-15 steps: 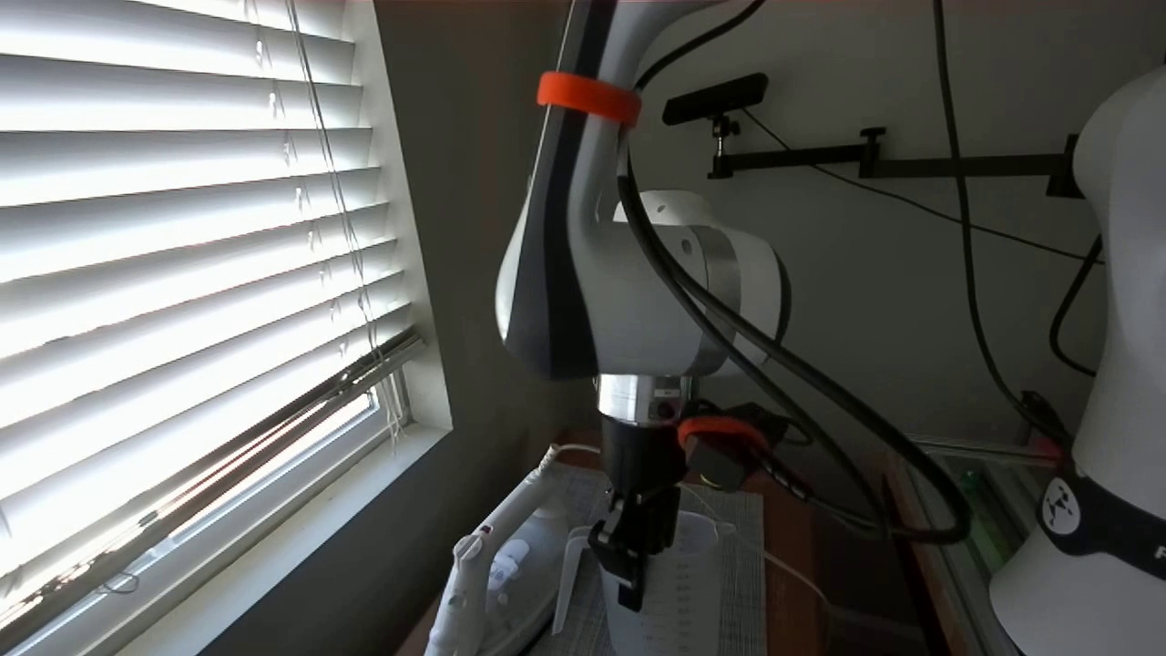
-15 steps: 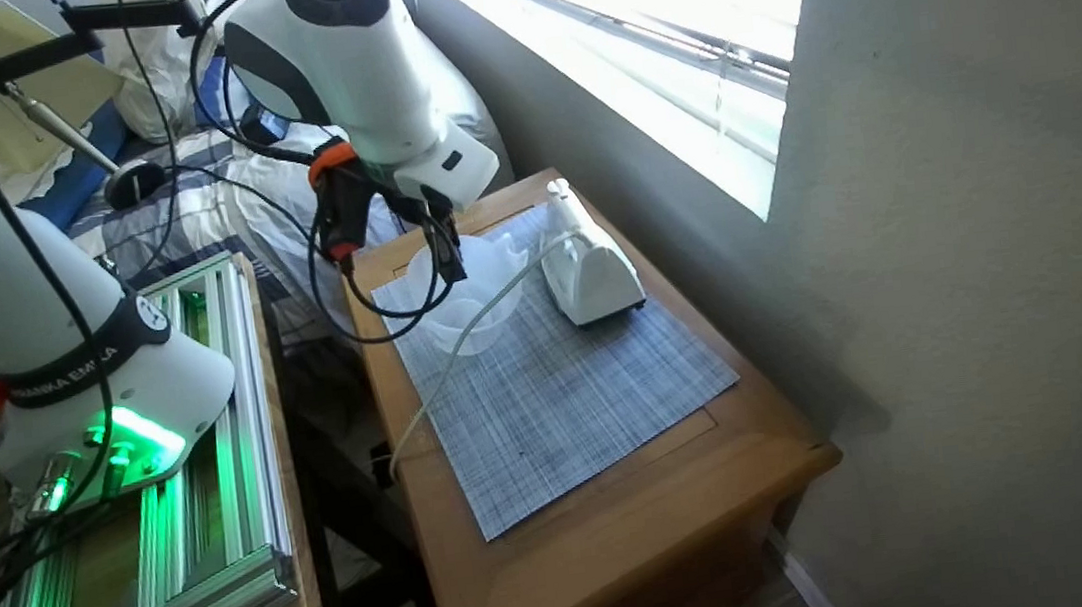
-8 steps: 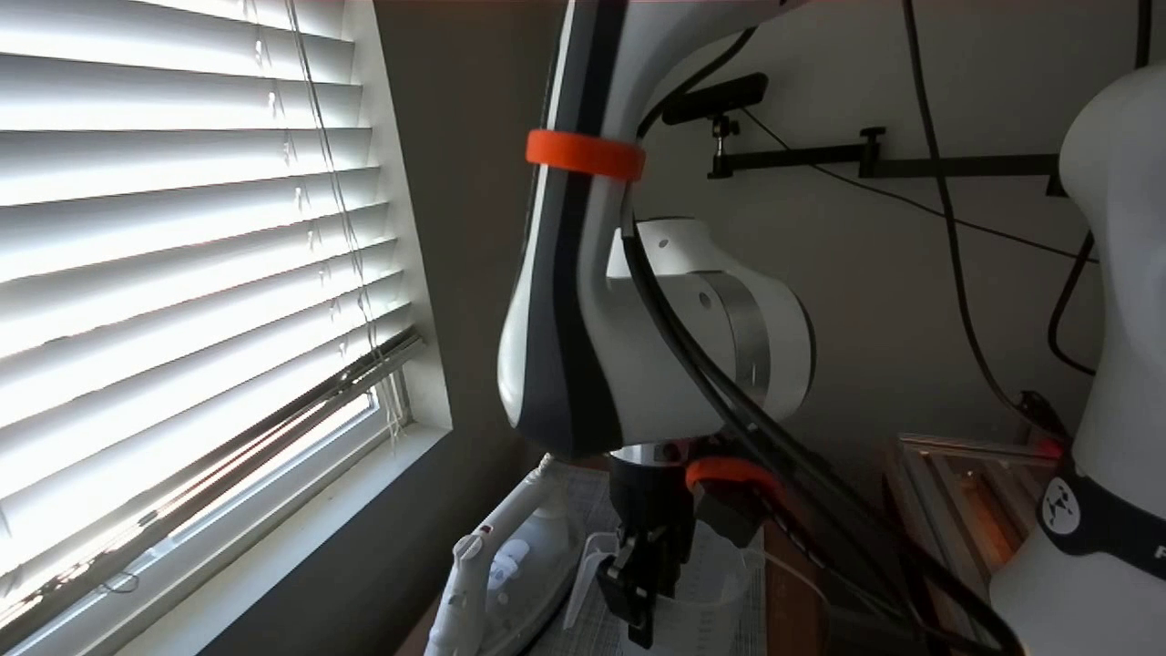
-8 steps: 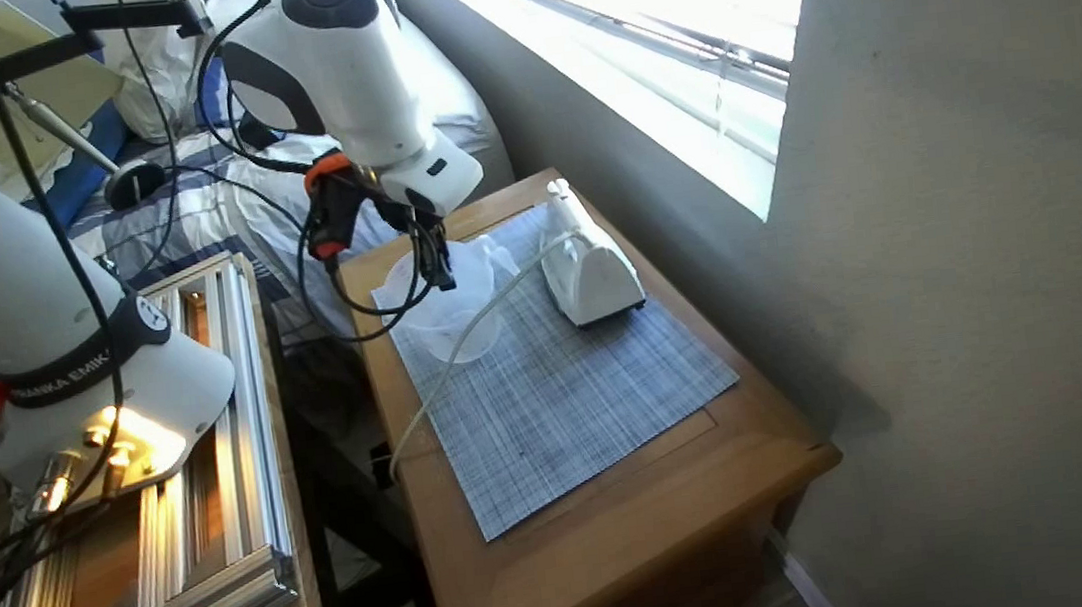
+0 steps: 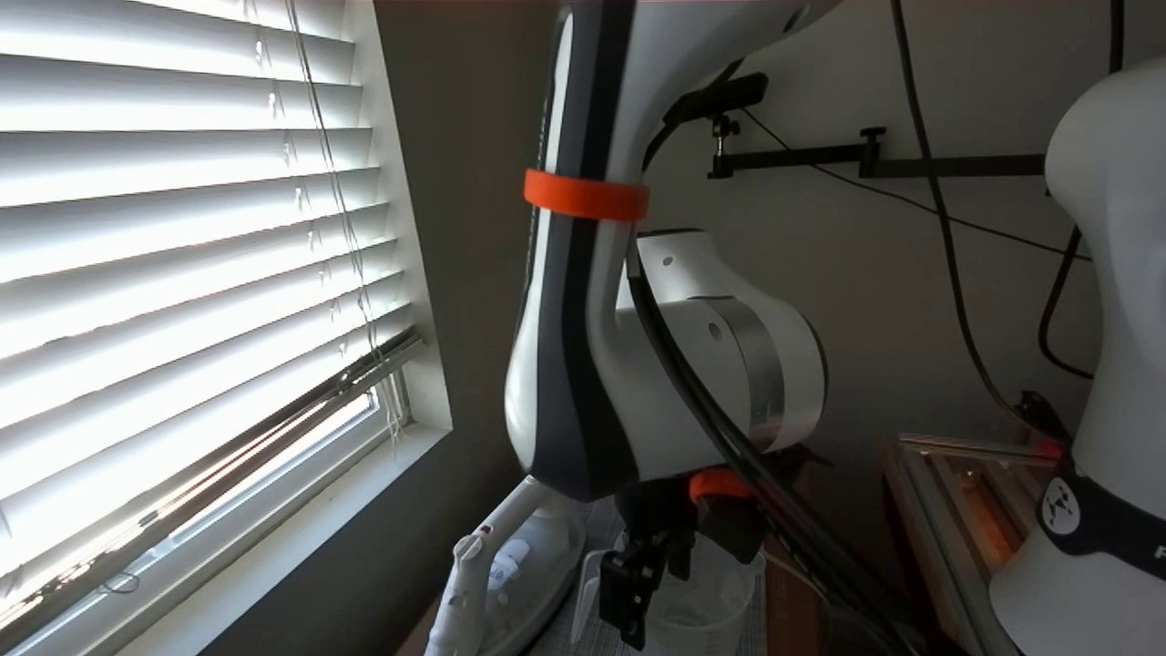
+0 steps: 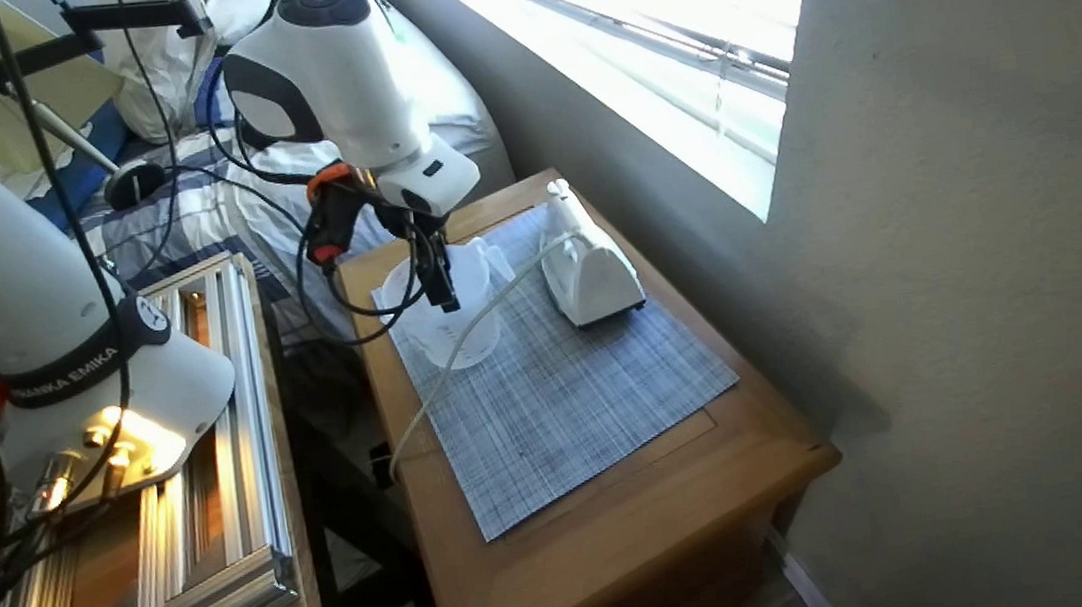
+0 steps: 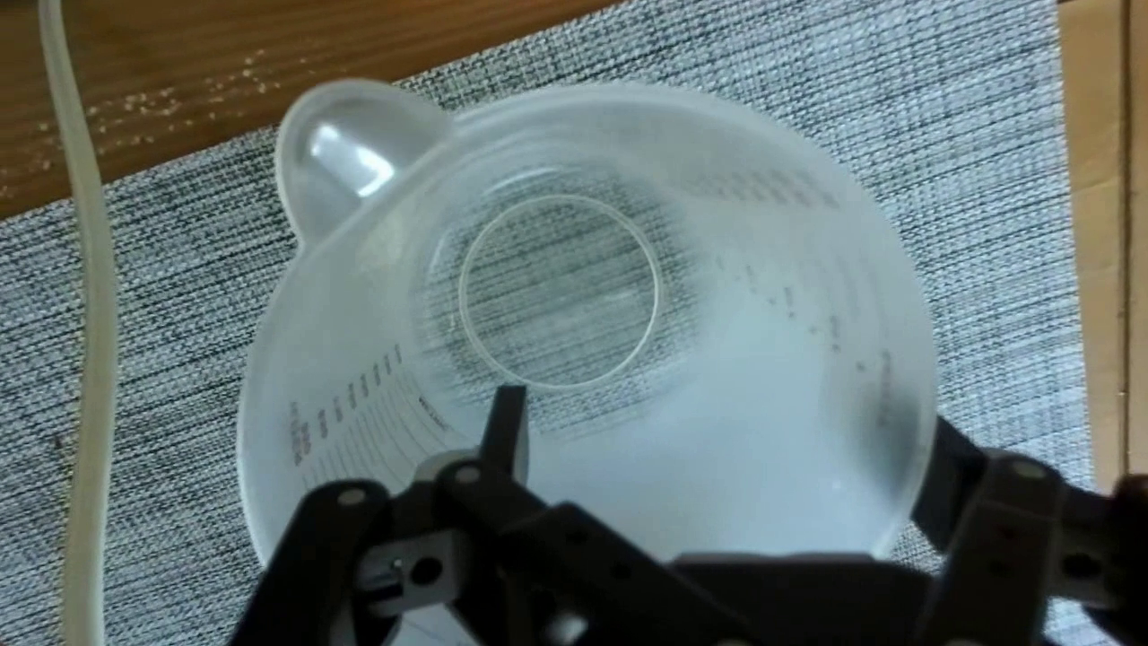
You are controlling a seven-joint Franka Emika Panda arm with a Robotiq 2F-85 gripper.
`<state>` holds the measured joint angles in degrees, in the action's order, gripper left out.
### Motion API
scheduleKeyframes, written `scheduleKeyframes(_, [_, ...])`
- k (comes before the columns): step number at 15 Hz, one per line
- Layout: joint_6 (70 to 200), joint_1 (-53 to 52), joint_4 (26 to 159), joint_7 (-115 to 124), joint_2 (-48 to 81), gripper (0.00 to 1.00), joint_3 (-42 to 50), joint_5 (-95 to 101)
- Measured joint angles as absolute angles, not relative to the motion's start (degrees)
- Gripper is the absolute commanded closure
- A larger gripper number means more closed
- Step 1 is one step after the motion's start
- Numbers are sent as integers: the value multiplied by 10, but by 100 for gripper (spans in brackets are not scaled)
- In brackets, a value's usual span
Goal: Pick up the clear measuring cup and place it the right side up on the blue mat
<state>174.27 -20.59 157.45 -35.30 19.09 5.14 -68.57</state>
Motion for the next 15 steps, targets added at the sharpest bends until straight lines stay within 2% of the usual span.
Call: scheduleKeyframes(15, [1686, -410, 1571, -409, 158, 0, 272, -595])
